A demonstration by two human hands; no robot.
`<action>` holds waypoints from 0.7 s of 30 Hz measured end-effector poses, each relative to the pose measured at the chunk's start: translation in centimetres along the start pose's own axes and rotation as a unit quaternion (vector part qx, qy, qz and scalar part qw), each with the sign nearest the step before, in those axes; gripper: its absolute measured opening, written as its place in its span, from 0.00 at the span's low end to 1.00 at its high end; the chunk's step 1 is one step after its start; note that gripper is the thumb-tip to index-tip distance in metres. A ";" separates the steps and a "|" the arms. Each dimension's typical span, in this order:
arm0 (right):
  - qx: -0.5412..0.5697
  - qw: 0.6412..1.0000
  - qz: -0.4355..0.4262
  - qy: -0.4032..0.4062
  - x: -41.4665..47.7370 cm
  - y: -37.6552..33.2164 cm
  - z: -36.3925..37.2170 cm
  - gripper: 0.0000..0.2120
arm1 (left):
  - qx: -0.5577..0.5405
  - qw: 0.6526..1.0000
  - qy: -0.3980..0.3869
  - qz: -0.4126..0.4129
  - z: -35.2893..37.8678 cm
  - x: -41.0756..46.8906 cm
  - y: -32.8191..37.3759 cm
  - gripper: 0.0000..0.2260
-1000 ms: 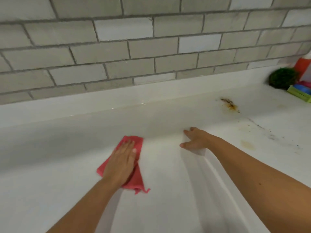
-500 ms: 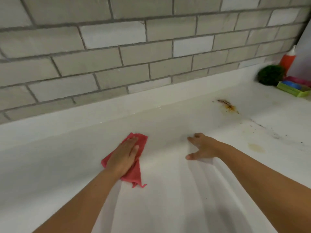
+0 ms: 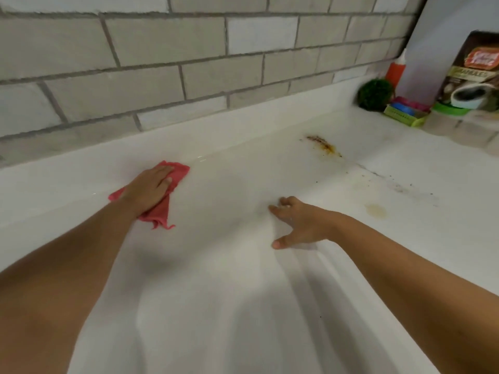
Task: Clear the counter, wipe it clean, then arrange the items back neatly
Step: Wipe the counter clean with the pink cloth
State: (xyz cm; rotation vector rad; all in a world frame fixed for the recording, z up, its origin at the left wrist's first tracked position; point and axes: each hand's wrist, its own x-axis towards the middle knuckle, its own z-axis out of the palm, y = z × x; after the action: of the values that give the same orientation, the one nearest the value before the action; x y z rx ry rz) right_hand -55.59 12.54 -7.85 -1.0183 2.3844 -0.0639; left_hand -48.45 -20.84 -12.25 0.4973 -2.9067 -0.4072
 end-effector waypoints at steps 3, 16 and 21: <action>0.006 1.000 0.001 0.003 0.3 0.2 0.3 0.42 | -0.001 1.000 -0.006 -0.010 0.8 1.2 2.5 0.20; 0.079 0.988 0.002 0.132 -9.1 3.0 0.5 0.31 | -0.056 0.991 -0.032 0.120 1.9 -15.5 9.8 0.33; 0.006 0.988 0.136 0.075 -16.0 10.6 1.3 0.40 | 0.013 0.988 0.033 -0.152 1.7 -11.6 9.5 0.21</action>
State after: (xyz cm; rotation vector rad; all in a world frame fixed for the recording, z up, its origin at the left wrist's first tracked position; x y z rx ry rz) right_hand -52.83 31.27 -4.21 -0.6950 2.6342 -0.0560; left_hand -40.92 -7.76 -12.41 0.9454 -2.7791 -0.3833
